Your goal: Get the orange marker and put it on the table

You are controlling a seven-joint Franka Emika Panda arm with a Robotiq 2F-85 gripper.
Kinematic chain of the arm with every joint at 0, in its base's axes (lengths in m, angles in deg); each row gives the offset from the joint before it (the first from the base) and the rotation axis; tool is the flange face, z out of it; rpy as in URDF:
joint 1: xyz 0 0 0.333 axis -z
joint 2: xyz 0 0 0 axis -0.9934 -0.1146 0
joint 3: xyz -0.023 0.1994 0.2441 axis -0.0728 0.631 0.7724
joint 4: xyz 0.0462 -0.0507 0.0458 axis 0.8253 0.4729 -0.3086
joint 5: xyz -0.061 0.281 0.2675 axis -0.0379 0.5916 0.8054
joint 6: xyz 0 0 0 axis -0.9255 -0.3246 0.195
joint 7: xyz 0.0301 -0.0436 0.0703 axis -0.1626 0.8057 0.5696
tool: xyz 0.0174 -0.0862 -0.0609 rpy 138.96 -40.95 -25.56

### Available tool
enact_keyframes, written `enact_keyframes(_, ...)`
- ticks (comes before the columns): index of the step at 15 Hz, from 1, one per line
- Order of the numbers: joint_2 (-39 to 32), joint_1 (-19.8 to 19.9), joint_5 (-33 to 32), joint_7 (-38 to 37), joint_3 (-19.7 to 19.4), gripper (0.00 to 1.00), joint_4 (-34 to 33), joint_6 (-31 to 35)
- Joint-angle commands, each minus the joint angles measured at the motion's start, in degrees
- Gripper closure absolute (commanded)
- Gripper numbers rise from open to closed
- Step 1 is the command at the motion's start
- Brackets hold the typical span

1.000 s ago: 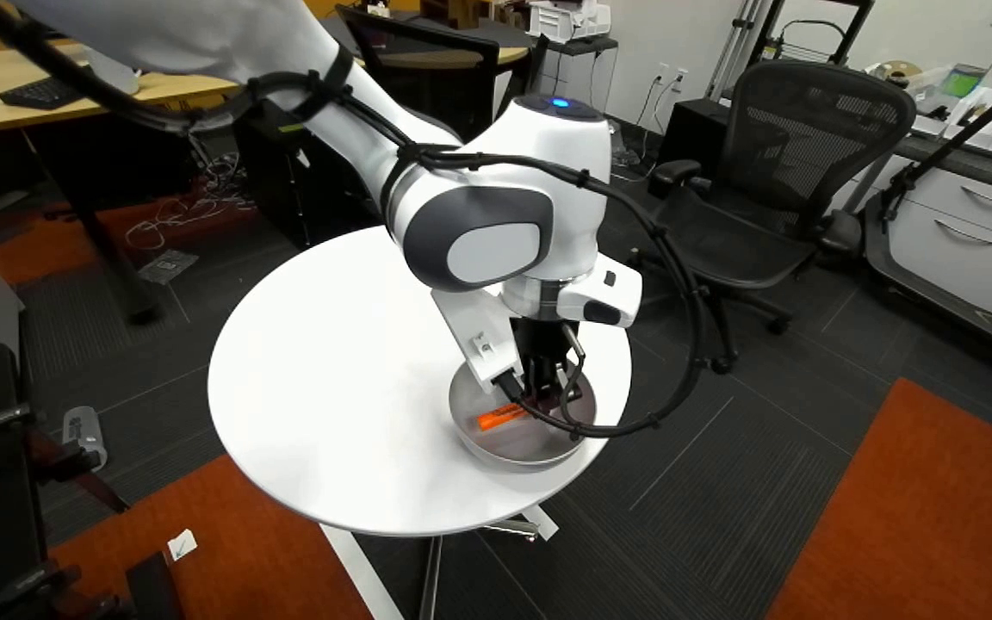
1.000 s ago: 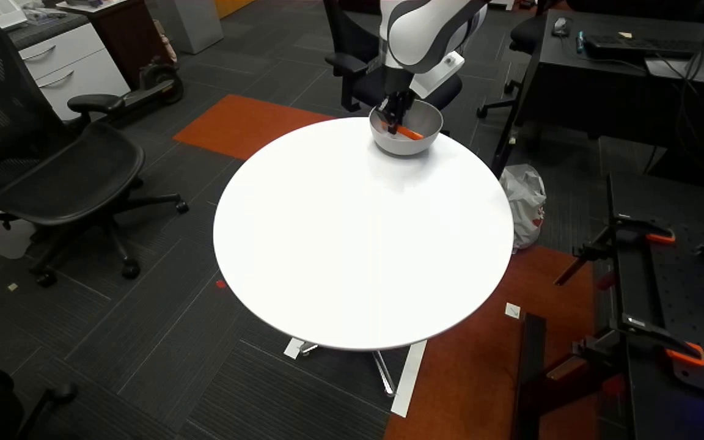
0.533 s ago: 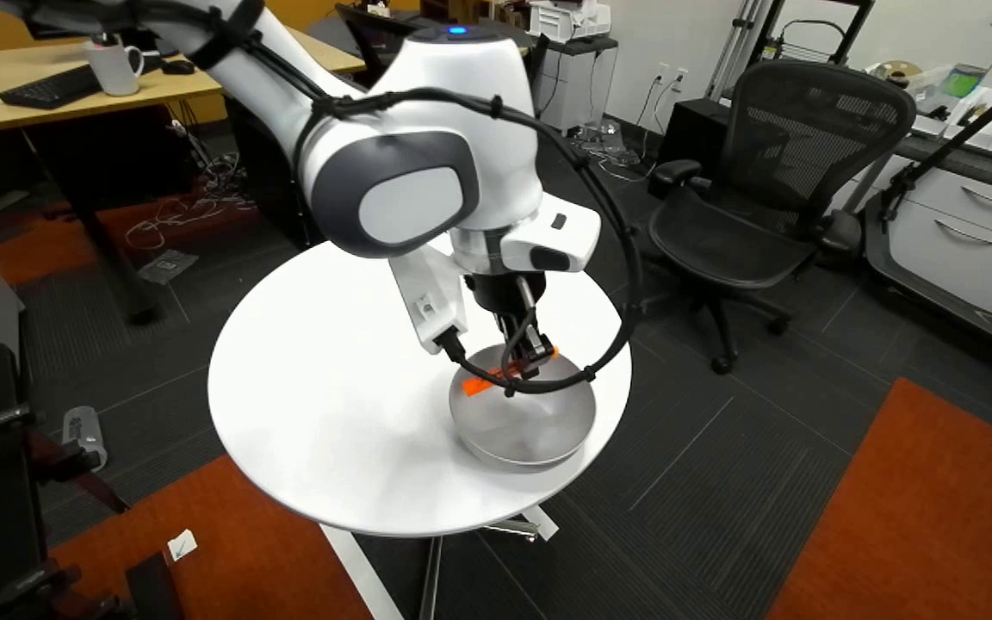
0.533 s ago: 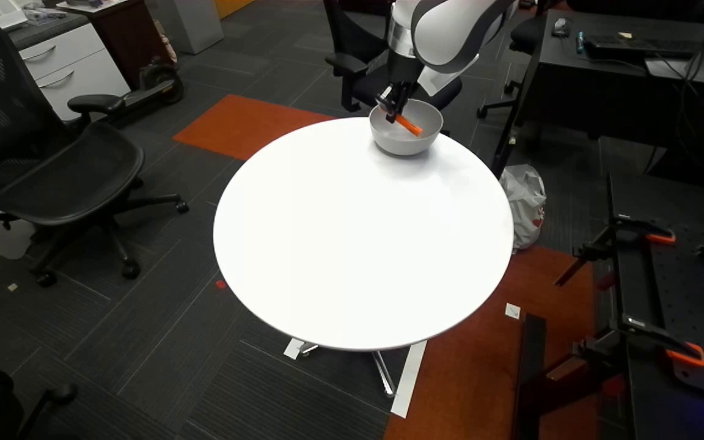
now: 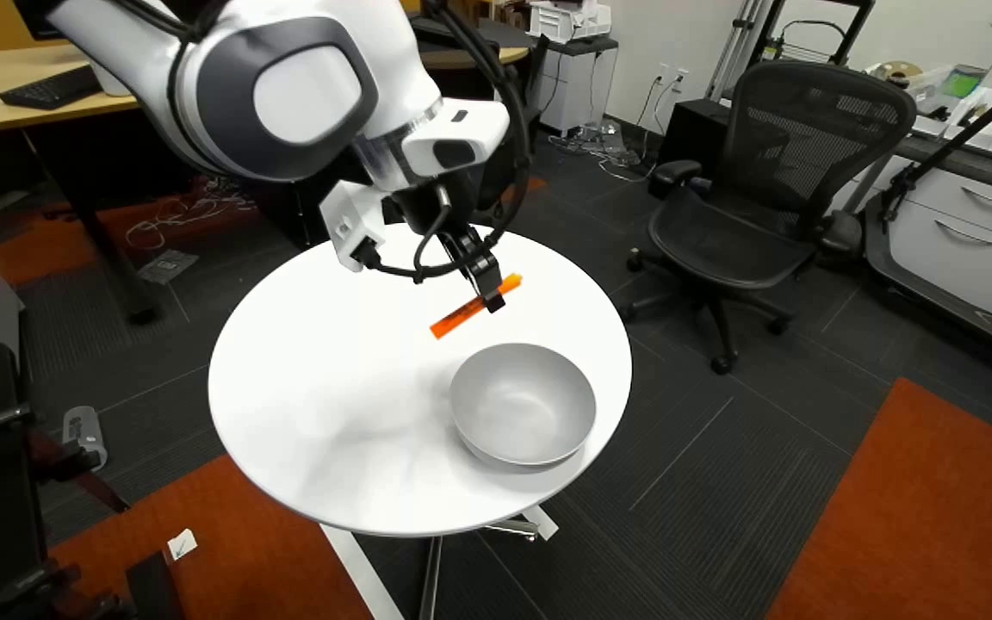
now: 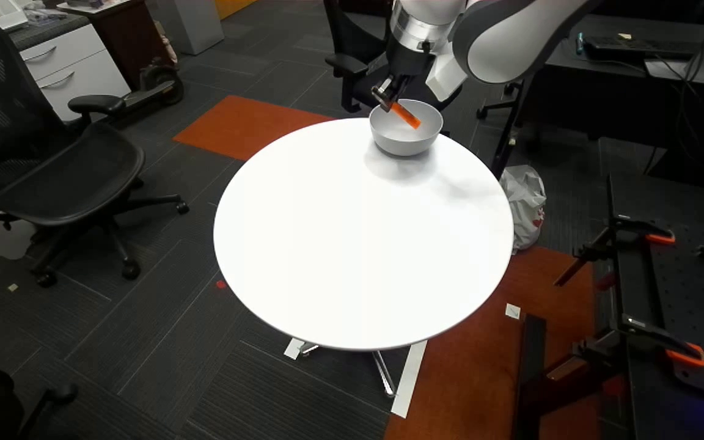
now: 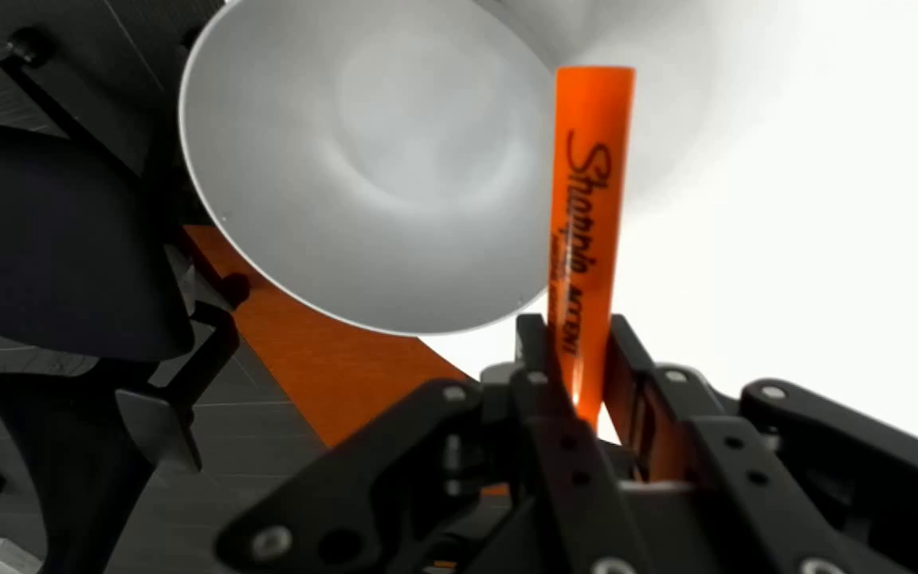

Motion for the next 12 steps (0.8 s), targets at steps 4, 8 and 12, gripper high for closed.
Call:
enact_keyframes(4,4.4,-13.5,-12.8,-11.9,-8.9,0.95,4.2,-2.0)
enact_keyframes(8,4.9,-14.6,-15.6,-12.4,-6.9,0.95,4.8,-4.2)
enact_keyframes(12,6.2,-9.8,-12.7,-6.0,1.4,0.95,6.6,-7.5)
